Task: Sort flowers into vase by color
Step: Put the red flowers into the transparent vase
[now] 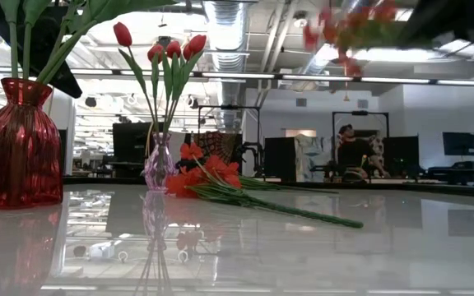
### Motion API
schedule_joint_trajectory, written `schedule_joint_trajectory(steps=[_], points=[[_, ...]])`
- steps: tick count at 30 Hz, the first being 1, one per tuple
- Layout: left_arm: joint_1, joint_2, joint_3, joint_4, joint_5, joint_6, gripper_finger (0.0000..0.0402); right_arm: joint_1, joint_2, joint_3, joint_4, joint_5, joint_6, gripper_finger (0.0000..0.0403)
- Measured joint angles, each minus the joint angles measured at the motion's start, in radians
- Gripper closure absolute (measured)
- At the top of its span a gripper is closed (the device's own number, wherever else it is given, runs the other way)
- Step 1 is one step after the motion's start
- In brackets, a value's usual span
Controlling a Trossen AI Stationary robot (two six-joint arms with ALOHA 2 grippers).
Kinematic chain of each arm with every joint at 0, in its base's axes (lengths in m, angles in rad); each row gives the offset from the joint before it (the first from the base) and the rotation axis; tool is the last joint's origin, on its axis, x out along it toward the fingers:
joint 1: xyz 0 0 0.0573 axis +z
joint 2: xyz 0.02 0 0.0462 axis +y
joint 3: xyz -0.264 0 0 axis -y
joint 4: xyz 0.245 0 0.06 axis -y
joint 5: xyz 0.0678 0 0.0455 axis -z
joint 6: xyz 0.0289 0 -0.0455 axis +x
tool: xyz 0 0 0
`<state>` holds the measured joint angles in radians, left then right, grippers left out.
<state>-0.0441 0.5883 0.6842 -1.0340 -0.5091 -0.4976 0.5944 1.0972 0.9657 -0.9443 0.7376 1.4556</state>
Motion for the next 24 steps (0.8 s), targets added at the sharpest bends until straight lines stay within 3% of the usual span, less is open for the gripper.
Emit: schedule_joint_trajectory(steps=[13,16,24], points=[[0.0,0.0,0.0,0.0,0.0,0.0,0.0278,0.514,-0.03,0.0,-0.013,0.575,-0.013,0.0362],[0.0,0.0,0.0,0.0,0.0,0.0,0.0278,0.572,-0.031,0.0,-0.013,0.63,-0.013,0.0362],[0.0,0.0,0.0,0.0,0.0,0.0,0.0278,0.751,-0.032,0.0,-0.011,0.63,-0.013,0.0362]])
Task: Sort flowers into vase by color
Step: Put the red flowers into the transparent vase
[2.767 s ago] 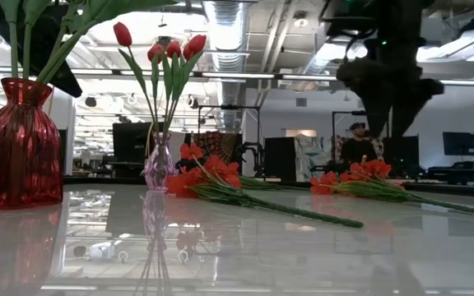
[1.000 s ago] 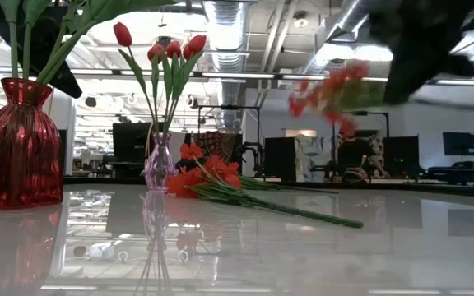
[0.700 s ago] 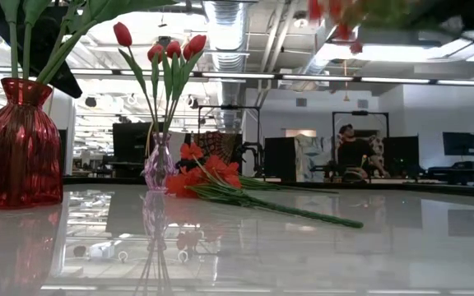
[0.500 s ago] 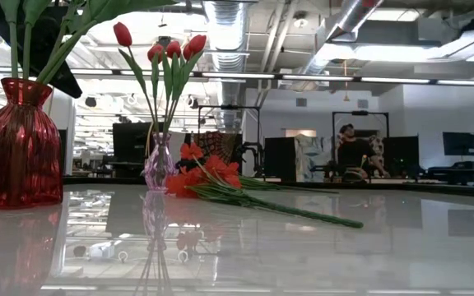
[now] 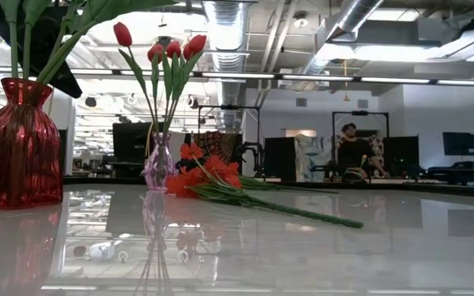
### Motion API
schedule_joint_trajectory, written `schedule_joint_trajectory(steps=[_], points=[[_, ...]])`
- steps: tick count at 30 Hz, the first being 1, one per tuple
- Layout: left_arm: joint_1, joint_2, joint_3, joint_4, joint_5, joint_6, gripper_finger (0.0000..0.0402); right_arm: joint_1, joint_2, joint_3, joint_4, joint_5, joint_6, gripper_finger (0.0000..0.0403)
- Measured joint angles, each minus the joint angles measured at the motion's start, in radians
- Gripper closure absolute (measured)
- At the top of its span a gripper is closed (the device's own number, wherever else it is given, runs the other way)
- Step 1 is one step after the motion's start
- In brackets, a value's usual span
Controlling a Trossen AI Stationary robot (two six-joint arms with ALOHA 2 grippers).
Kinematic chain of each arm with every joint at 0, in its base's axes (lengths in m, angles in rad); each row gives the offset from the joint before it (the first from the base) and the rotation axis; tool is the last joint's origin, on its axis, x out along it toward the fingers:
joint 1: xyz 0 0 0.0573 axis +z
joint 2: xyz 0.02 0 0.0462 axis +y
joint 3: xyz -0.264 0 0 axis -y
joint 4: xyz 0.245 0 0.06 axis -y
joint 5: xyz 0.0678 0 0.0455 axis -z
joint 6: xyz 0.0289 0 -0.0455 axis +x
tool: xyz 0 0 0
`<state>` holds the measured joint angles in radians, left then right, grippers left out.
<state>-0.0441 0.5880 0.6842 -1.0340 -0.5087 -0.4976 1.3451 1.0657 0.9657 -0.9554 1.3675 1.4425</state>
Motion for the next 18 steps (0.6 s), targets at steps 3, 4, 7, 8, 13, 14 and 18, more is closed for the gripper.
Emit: schedule_joint_trajectory(steps=[3,4,7,8,13,14,18], points=[[0.0,0.0,0.0,0.0,0.0,0.0,0.0278,0.078,0.0,0.0,0.007,0.0,0.0,0.0362],[0.0,0.0,0.0,0.0,0.0,0.0,0.0278,0.101,0.0,0.0,0.008,0.0,0.0,0.0362],[0.0,0.0,0.0,0.0,0.0,0.0,0.0278,0.161,0.002,-0.002,0.007,0.02,-0.018,0.0362],[0.0,0.0,0.0,0.0,0.0,0.0,0.0278,0.178,0.002,-0.005,0.009,0.029,-0.028,0.0362],[0.0,0.0,0.0,0.0,0.001,0.0,0.0278,0.251,0.002,-0.044,0.017,0.071,-0.037,0.0362],[0.0,0.0,0.0,0.0,0.001,0.0,0.0278,0.264,0.002,-0.057,0.024,0.075,-0.036,0.0362],[0.0,0.0,0.0,0.0,0.0,-0.001,0.0278,0.316,0.003,-0.103,0.031,0.091,0.007,0.0362]])
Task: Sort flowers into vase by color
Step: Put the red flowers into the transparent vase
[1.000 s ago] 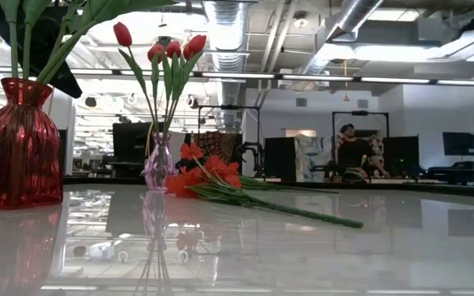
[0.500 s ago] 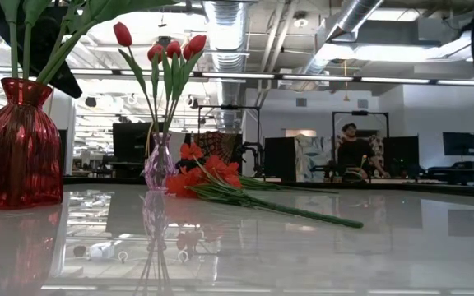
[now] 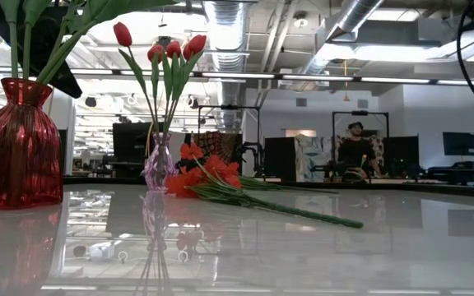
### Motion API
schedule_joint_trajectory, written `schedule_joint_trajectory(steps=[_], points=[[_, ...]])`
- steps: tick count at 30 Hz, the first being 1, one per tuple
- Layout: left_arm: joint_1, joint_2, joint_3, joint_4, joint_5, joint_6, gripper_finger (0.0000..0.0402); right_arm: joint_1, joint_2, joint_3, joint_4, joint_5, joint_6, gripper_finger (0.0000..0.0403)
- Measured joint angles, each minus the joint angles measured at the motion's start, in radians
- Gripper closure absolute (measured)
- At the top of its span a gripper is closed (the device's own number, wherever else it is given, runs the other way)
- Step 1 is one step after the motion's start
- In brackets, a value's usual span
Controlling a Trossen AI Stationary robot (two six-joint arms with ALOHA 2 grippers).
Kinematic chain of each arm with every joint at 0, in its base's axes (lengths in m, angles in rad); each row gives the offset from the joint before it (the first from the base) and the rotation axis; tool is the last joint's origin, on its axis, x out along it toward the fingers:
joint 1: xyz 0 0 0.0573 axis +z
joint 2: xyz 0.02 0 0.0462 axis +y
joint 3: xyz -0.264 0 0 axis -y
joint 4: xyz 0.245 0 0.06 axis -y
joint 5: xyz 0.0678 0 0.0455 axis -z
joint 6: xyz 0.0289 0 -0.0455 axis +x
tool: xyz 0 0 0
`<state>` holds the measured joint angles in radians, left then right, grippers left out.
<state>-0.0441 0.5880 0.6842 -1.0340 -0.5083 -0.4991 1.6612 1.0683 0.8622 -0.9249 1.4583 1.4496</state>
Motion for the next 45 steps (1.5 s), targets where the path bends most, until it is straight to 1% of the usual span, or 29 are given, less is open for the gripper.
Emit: schedule_joint_trajectory(steps=[3,7,10,17,20,23,28,34,35,38,41,45], points=[[0.0,0.0,0.0,0.0,0.0,-0.001,0.0278,0.049,0.0,-0.037,0.009,0.029,0.022,0.0362],[0.0,0.0,0.0,0.0,0.0,-0.001,0.0278,0.114,0.0,-0.083,0.045,0.085,0.012,0.0362],[0.0,0.0,0.0,0.0,0.0,-0.002,0.0278,0.154,0.0,-0.112,0.063,0.106,0.024,0.0362],[0.0,0.0,0.0,0.0,0.0,-0.002,0.0278,0.158,0.0,-0.161,0.175,0.113,-0.014,0.0362],[0.0,0.0,0.0,0.0,-0.002,-0.01,0.0278,0.127,0.0,-0.162,0.193,0.113,-0.006,0.0362],[0.0,0.0,0.0,-0.003,-0.017,-0.018,0.0278,0.124,0.0,-0.162,0.206,0.113,-0.007,0.036],[0.0,0.0,0.0,-0.004,-0.024,-0.022,0.0278,0.172,-0.002,-0.146,0.206,0.113,-0.017,0.0357],[0.0,0.0,0.0,-0.006,-0.032,-0.032,0.0278,0.238,-0.017,-0.057,0.208,0.113,-0.118,0.0357],[0.0,0.0,0.0,-0.007,-0.04,-0.038,0.0278,0.247,-0.024,-0.039,0.208,0.105,-0.13,0.0357],[0.0,0.0,0.0,-0.01,-0.059,-0.06,0.0278,0.267,-0.048,0.014,0.201,0.017,-0.154,0.0358],[0.0,0.0,0.0,-0.023,-0.082,-0.089,0.0278,0.272,-0.089,0.036,0.186,-0.057,-0.167,0.0359],[0.0,0.0,0.0,-0.033,-0.104,-0.117,0.0278,0.27,-0.167,0.036,0.067,-0.072,-0.168,0.0359]])
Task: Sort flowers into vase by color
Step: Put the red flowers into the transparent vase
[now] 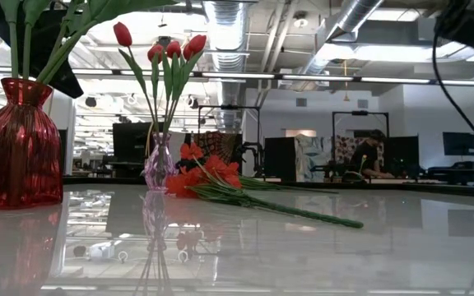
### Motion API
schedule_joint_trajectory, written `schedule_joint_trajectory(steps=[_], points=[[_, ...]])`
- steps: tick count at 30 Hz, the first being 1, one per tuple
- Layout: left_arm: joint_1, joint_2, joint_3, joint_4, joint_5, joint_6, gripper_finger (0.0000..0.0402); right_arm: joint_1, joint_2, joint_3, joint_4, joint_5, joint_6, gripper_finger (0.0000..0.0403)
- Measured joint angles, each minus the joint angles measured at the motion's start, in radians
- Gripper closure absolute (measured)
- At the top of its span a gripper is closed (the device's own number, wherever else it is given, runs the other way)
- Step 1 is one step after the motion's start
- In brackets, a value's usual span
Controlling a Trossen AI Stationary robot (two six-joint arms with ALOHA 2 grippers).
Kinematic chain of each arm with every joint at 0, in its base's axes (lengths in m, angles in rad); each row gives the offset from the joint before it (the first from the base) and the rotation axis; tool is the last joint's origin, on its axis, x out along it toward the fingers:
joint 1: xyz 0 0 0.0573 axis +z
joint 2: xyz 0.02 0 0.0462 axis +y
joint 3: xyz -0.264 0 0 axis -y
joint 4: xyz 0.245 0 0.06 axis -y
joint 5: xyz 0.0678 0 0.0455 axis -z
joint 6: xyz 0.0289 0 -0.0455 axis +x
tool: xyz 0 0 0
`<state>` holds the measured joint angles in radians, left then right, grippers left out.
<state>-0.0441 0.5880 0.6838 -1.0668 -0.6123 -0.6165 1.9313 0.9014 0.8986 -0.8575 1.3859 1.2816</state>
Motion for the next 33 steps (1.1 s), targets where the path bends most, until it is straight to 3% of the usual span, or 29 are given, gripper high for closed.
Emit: schedule_joint_trajectory(steps=[3,9,15,25,33], points=[[0.0,0.0,0.0,0.0,-0.004,-0.009,0.0278,0.001,-0.054,0.0,-0.113,0.016,0.0,0.0359],[0.0,0.0,0.0,-0.001,-0.005,-0.005,0.0278,0.033,-0.086,0.0,-0.281,0.176,-0.034,0.0359],[0.0,0.0,0.0,-0.001,-0.006,0.002,0.0278,0.048,-0.083,-0.011,-0.383,0.183,0.081,0.036],[0.0,0.0,0.0,-0.001,-0.006,0.001,0.0278,-0.035,-0.02,-0.197,-0.106,0.183,0.098,0.036],[0.0,0.0,0.0,-0.001,-0.006,-0.007,0.0278,-0.167,0.114,-0.201,0.168,0.187,-0.1,0.036]])
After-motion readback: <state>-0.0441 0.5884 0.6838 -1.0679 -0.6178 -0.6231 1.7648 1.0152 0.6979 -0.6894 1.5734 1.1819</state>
